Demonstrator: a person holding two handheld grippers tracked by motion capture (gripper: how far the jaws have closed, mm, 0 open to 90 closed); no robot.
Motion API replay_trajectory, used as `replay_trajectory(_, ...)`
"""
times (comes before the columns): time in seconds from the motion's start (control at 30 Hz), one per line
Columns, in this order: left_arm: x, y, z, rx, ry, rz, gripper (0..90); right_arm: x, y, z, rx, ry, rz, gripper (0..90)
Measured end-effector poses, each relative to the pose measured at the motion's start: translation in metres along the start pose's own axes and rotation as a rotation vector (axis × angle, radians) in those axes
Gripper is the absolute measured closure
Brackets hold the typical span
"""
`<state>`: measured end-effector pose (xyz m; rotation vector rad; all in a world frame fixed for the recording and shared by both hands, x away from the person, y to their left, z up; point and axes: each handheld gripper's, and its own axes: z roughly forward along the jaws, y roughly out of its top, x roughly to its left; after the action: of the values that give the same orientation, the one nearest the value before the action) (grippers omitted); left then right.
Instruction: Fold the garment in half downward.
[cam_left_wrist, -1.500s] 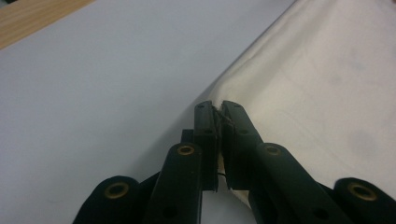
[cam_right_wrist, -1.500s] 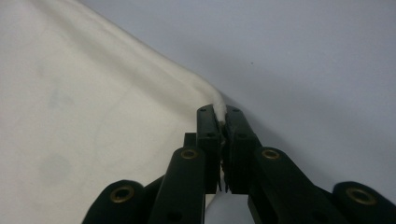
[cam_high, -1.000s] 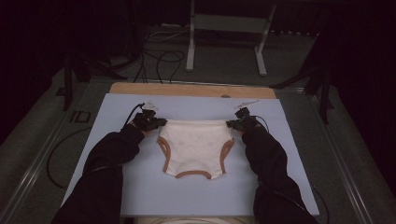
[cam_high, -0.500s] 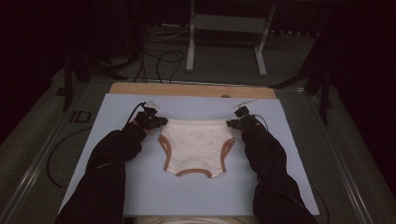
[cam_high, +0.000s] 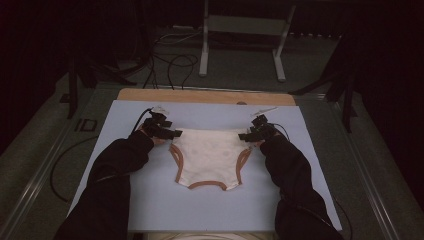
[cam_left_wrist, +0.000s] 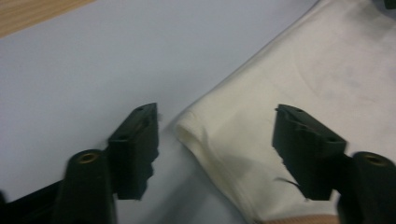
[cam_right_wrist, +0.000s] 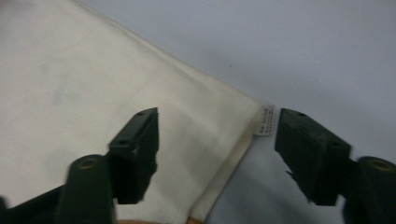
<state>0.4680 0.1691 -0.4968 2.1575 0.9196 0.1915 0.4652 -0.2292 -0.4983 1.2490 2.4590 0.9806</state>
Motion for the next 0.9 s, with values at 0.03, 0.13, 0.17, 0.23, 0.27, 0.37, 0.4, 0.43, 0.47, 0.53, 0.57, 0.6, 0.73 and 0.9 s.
replay_trajectory(0.03, -0.001, 0.000, -0.002, -0.003, -0.010, 0.005, 24.2, 0.000, 0.000, -0.001, -0.006, 0.007, 0.004, 26.0)
replay_trajectory(0.13, -0.003, 0.001, -0.008, -0.007, -0.031, 0.015, 15.6, 0.003, -0.001, -0.004, -0.014, 0.014, 0.006, 19.2)
replay_trajectory(0.17, -0.005, 0.001, -0.010, -0.008, -0.037, 0.017, 14.6, 0.004, -0.001, -0.005, -0.018, 0.021, 0.013, 16.0)
replay_trajectory(0.23, -0.008, 0.000, -0.012, 0.000, -0.055, 0.030, 6.7, 0.006, -0.004, -0.006, -0.021, 0.044, 0.006, 13.8)
replay_trajectory(0.27, -0.011, 0.000, -0.014, 0.001, -0.053, 0.041, 4.7, 0.008, -0.005, -0.006, -0.021, 0.039, 0.008, 13.6)
replay_trajectory(0.37, -0.017, -0.004, -0.020, -0.005, -0.062, 0.052, 0.5, 0.011, -0.008, -0.008, -0.027, 0.049, 0.008, 13.4)
replay_trajectory(0.4, -0.018, -0.005, -0.021, -0.005, -0.065, 0.056, 0.2, 0.012, -0.009, -0.009, -0.031, 0.056, 0.011, 13.4)
replay_trajectory(0.43, -0.020, -0.006, -0.023, -0.006, -0.068, 0.059, 0.1, 0.013, -0.010, -0.010, -0.031, 0.060, 0.011, 13.5)
replay_trajectory(0.47, -0.022, -0.006, -0.025, -0.009, -0.065, 0.067, 0.0, 0.014, -0.010, -0.010, -0.035, 0.062, 0.009, 13.4)
replay_trajectory(0.53, -0.026, -0.007, -0.029, -0.014, -0.063, 0.075, 0.0, 0.018, -0.011, -0.012, -0.040, 0.063, 0.003, 13.4)
replay_trajectory(0.57, -0.029, -0.008, -0.032, -0.023, -0.052, 0.081, 0.0, 0.020, -0.012, -0.013, -0.044, 0.066, -0.002, 13.4)
replay_trajectory(0.6, -0.031, -0.008, -0.034, -0.027, -0.055, 0.087, 0.1, 0.022, -0.012, -0.015, -0.048, 0.070, -0.006, 13.4)
replay_trajectory(0.73, -0.041, -0.012, -0.044, -0.037, -0.083, 0.116, 0.1, 0.029, -0.012, -0.019, -0.070, 0.080, -0.012, 13.4)
replay_trajectory(0.9, -0.057, -0.019, -0.054, -0.051, -0.113, 0.146, 0.2, 0.038, -0.007, -0.024, -0.083, 0.089, -0.040, 13.5)
